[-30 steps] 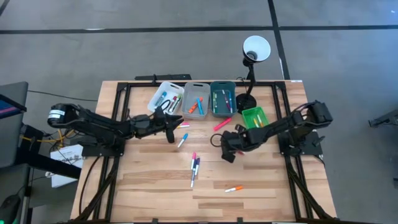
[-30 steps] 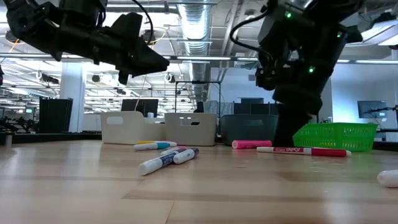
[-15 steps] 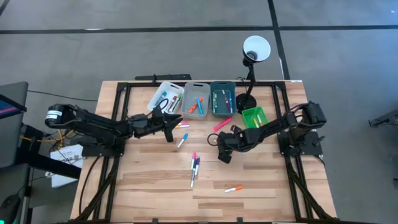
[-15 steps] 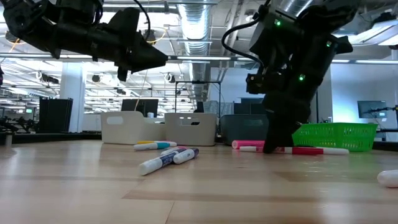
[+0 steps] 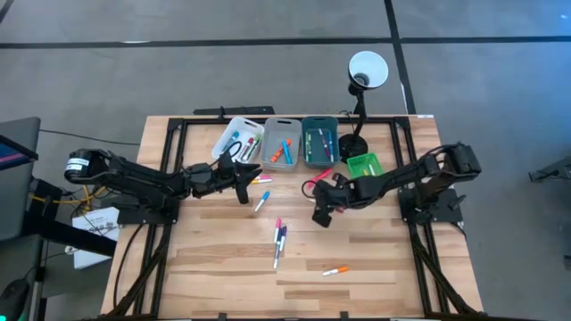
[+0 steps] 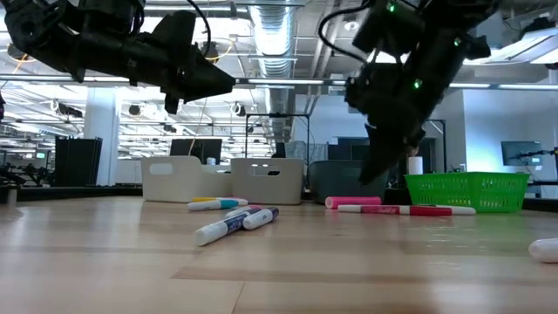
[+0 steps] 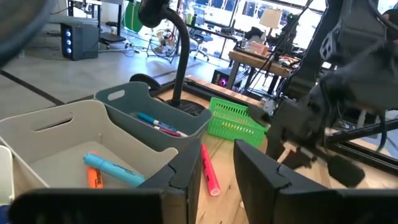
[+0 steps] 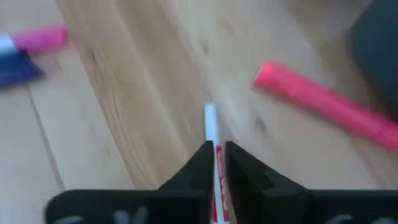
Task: Pick & Place Markers
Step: Put the red marker pen into the blue bin
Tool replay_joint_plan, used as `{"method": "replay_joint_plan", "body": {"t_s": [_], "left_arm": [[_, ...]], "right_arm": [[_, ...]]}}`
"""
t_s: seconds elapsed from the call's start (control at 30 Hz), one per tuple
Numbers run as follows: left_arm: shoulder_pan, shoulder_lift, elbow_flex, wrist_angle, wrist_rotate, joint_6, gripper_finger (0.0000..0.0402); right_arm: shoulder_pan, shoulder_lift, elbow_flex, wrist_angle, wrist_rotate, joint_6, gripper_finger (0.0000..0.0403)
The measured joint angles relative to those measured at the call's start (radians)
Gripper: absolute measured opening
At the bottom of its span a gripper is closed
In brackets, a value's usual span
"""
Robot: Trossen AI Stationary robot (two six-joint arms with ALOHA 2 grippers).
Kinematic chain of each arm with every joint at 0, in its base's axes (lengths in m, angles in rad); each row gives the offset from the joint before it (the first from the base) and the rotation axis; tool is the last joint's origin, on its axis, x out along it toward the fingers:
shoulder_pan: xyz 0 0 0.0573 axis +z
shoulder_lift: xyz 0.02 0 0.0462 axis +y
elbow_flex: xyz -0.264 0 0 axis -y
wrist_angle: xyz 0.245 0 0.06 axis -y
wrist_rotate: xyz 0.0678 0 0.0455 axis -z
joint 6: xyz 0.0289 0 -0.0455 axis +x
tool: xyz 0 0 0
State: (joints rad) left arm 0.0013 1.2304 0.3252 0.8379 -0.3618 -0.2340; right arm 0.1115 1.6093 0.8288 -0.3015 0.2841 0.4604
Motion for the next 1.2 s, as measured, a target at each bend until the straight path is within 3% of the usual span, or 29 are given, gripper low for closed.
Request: {"method": "replay_joint_plan", "body": {"t_s": [0.13,0.27,0.63,0.83,0.97,1.2], "left_arm": [[0.000,0.000,0.000,0.000,0.000,0.000,0.0090],[0.000,0.000,0.000,0.000,0.000,-0.003,0.0090],[-0.001,0.000,-0.001,-0.007,0.000,-0.007,0.0090],[-0.001,0.000,-0.001,-0.008,0.000,-0.007,0.0090],[-0.001,0.000,-0.001,-0.008,0.000,-0.007,0.0090],[-0.001,0.000,-0.001,-0.008,0.000,-0.008,0.0090]], "right_arm": [[-0.025,-0.056,0.001,-0.002,-0.041,-0.033,0.0006],[-0.026,-0.056,0.001,-0.008,-0.106,-0.041,0.0030],[-0.061,0.096,0.002,-0.034,-0.103,-0.061,0.0108],[-0.086,0.126,0.006,-0.022,-0.112,-0.077,0.0128],[-0.086,0.124,0.005,-0.019,-0.123,-0.076,0.0108],[-0.086,0.122,0.003,-0.004,-0.129,-0.076,0.0023]]}}
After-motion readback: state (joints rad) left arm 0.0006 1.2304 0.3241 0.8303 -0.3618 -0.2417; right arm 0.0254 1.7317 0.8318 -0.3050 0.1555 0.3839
